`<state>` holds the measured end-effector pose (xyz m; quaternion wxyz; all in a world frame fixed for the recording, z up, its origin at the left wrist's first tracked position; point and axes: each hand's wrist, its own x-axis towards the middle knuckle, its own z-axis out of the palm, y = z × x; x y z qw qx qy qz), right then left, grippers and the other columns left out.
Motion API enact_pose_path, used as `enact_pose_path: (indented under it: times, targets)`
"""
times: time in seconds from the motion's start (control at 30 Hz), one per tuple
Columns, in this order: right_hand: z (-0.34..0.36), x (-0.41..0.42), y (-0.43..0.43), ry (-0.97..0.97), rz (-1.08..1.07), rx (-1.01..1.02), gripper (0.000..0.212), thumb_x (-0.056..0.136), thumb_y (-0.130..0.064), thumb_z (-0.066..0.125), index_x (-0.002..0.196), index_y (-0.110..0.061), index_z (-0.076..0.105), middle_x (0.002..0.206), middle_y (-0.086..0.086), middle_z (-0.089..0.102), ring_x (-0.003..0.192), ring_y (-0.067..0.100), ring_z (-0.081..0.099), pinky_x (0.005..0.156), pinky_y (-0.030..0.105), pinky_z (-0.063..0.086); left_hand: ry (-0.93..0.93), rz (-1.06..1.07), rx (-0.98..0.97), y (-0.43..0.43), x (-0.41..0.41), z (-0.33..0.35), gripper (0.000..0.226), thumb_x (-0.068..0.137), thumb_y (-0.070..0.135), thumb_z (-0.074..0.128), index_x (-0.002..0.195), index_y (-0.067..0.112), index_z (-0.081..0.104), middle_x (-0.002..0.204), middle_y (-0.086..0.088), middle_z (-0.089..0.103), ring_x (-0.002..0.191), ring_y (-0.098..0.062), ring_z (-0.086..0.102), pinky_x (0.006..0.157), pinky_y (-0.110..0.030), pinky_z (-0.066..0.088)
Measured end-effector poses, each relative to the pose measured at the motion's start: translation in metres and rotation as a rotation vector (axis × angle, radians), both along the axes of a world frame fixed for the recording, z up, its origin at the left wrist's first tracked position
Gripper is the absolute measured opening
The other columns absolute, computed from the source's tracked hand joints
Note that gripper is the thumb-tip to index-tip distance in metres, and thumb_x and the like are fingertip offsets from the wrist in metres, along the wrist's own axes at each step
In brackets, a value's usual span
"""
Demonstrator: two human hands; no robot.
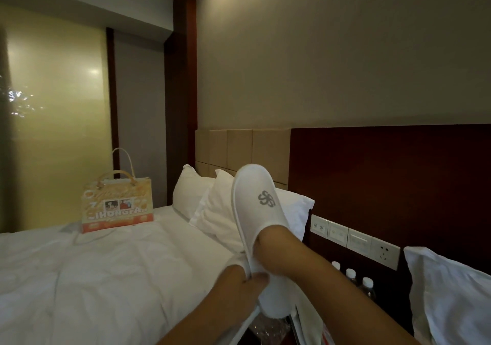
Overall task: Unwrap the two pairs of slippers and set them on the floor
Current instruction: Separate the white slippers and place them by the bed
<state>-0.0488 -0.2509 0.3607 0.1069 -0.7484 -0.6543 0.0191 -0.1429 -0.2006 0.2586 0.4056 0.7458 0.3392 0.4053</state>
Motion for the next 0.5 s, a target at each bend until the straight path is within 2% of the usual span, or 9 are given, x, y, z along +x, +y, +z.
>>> enact_pose_path:
  times: [0.03,0.07,0.13,0.2,0.23,0.3,0.4,0.43,0.5]
  targets:
    - [-0.011,0.004,0.002,0.102,0.078,0.087,0.013,0.095,-0.008,0.044,0.095,-0.007,0.057,0.1,0.015,0.056,0.105,0.027,0.053,0.097,0.034,0.044,-0.01,0.031,0.024,0.003,-0.002,0.0,0.009,0.071,0.039,0.061,0.071,0.034,0.068,0.077,-0.001,0.073,0.07,-0.008,0.068,0.07,-0.032,0.056]
    - [-0.018,0.004,0.0,0.26,0.141,0.176,0.019,0.09,-0.006,0.049,0.109,-0.005,0.053,0.112,0.014,0.054,0.107,0.026,0.052,0.096,0.032,0.045,0.008,0.079,0.073,0.009,-0.004,-0.001,0.024,0.067,0.045,0.057,0.068,0.023,0.067,0.069,-0.006,0.07,0.063,-0.013,0.064,0.065,-0.039,0.054]
    - [-0.028,0.003,-0.001,0.76,0.241,0.321,0.034,0.079,-0.008,0.061,0.112,-0.013,0.054,0.112,0.004,0.058,0.104,0.02,0.057,0.088,0.031,0.053,0.128,0.155,0.187,0.018,-0.009,0.0,0.051,0.066,0.058,0.048,0.063,0.009,0.061,0.054,-0.007,0.058,0.051,-0.013,0.051,0.052,-0.038,0.046]
    - [-0.032,0.0,0.0,1.213,0.2,0.446,0.028,0.079,-0.023,0.07,0.107,-0.02,0.066,0.106,-0.001,0.071,0.1,0.018,0.066,0.083,0.031,0.057,0.257,0.226,0.268,0.022,-0.011,0.002,0.063,0.074,0.065,0.044,0.053,0.006,0.052,0.043,-0.004,0.047,0.04,-0.012,0.042,0.045,-0.029,0.036]
    - [-0.032,-0.002,0.004,1.325,0.148,0.52,0.022,0.082,-0.029,0.071,0.102,-0.019,0.071,0.1,-0.002,0.075,0.095,0.017,0.069,0.078,0.03,0.059,0.323,0.258,0.316,0.024,-0.012,0.004,0.068,0.078,0.067,0.044,0.047,0.006,0.045,0.036,-0.003,0.04,0.034,-0.009,0.036,0.042,-0.027,0.031]
    - [-0.03,-0.002,0.008,1.259,-0.004,0.646,0.023,0.085,-0.036,0.07,0.089,-0.013,0.072,0.091,0.005,0.075,0.088,0.022,0.07,0.073,0.035,0.06,0.401,0.279,0.423,0.024,-0.013,0.009,0.072,0.081,0.068,0.046,0.039,0.011,0.033,0.03,-0.004,0.031,0.028,-0.011,0.031,0.036,-0.02,0.02]
    - [-0.034,0.0,0.014,0.801,-0.084,0.837,0.027,0.089,-0.037,0.063,0.082,-0.011,0.06,0.094,0.006,0.064,0.092,0.025,0.061,0.083,0.044,0.055,0.443,0.295,0.516,0.02,-0.016,0.02,0.063,0.072,0.078,0.045,0.048,0.02,0.04,0.041,0.005,0.039,0.036,-0.003,0.036,0.04,-0.014,0.022]
    - [-0.036,0.001,0.016,0.615,-0.078,0.834,0.018,0.089,-0.034,0.059,0.093,-0.017,0.059,0.106,0.002,0.061,0.103,0.022,0.055,0.093,0.045,0.051,0.461,0.311,0.534,0.02,-0.018,0.023,0.058,0.07,0.077,0.045,0.061,0.021,0.05,0.054,0.006,0.051,0.047,0.0,0.045,0.047,-0.014,0.03]
    - [-0.041,0.003,0.018,0.357,-0.04,0.731,0.045,0.083,-0.025,0.051,0.128,-0.024,0.044,0.135,-0.003,0.046,0.129,0.021,0.033,0.115,0.047,0.028,0.506,0.327,0.544,0.022,-0.023,0.031,0.051,0.075,0.065,0.048,0.086,0.016,0.057,0.079,0.0,0.061,0.076,-0.014,0.061,0.065,-0.021,0.04]
